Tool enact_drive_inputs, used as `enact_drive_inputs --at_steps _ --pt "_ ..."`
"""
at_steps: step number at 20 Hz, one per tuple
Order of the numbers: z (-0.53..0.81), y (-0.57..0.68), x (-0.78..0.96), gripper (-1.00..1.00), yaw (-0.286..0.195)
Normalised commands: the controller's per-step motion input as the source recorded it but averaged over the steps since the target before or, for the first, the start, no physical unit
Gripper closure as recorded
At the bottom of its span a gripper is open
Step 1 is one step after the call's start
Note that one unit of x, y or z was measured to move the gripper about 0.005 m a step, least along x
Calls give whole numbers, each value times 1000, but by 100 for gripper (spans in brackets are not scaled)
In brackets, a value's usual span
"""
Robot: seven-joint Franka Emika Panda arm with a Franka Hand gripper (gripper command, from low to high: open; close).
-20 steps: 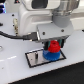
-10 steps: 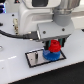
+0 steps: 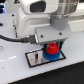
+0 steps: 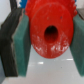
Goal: Insert the blue gear onto the right peg, followed by the red gear
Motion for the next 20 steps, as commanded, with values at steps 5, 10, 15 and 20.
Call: enact_drive_inputs --at_steps 5,10,15,20 --pt "-33 -47 102 100 0" --pt "-186 -80 66 100 0" --pt "-60 -24 72 100 0" --pt "119 42 18 -100 0"
